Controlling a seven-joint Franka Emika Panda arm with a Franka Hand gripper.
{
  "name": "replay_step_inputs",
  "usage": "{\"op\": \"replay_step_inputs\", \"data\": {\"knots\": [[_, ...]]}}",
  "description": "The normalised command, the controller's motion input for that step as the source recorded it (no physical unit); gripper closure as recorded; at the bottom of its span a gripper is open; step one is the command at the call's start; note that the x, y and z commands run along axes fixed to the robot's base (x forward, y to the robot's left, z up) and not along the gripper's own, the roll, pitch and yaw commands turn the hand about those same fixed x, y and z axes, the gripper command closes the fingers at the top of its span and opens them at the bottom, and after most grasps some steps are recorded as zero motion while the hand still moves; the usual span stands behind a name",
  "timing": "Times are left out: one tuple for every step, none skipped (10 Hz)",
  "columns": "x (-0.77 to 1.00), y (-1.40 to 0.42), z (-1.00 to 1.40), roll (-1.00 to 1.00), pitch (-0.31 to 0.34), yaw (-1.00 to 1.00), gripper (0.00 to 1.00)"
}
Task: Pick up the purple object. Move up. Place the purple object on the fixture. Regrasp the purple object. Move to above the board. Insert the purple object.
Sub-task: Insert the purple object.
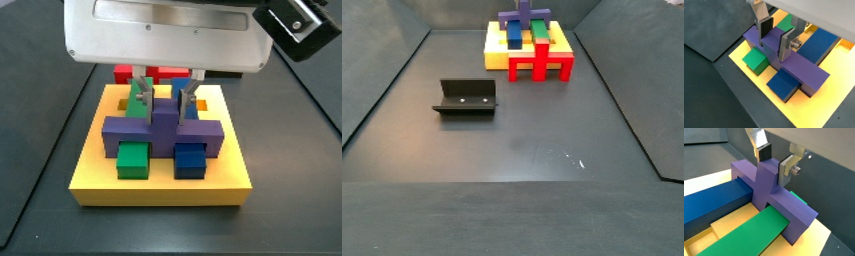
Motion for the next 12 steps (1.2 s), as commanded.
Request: {"op": "replay_step_inputs", "data": {"knots": [[0.0, 0.27, -0.57, -0.31, -0.079, 0.0, 1.0], [0.0, 0.06, -0.42, -0.29, -0.036, 0.0, 1.0], [0.0, 0.07, -0.39, -0.3, -0.109, 0.01, 1.0], [-0.21, -0.37, -0.33, -0.03, -0.121, 0.33, 1.0], [-0.21, -0.36, -0.23, 0.08, -0.126, 0.36, 1.0], [0.0, -0.23, -0.25, 0.12, -0.067, 0.33, 1.0], [0.11, 0.0, -0.26, 0.0, -0.016, 0.14, 1.0], [0.04, 0.13, -0.28, -0.02, -0.017, 0.11, 1.0], [0.0, 0.23, -0.44, -0.09, -0.106, 0.05, 1.0], [-0.06, 0.33, -0.44, -0.15, -0.117, 0.0, 1.0], [-0.03, 0.0, -0.22, 0.0, -0.053, 0.0, 1.0], [0.0, 0.0, 0.0, 0.0, 0.0, 0.0, 1.0]]}}
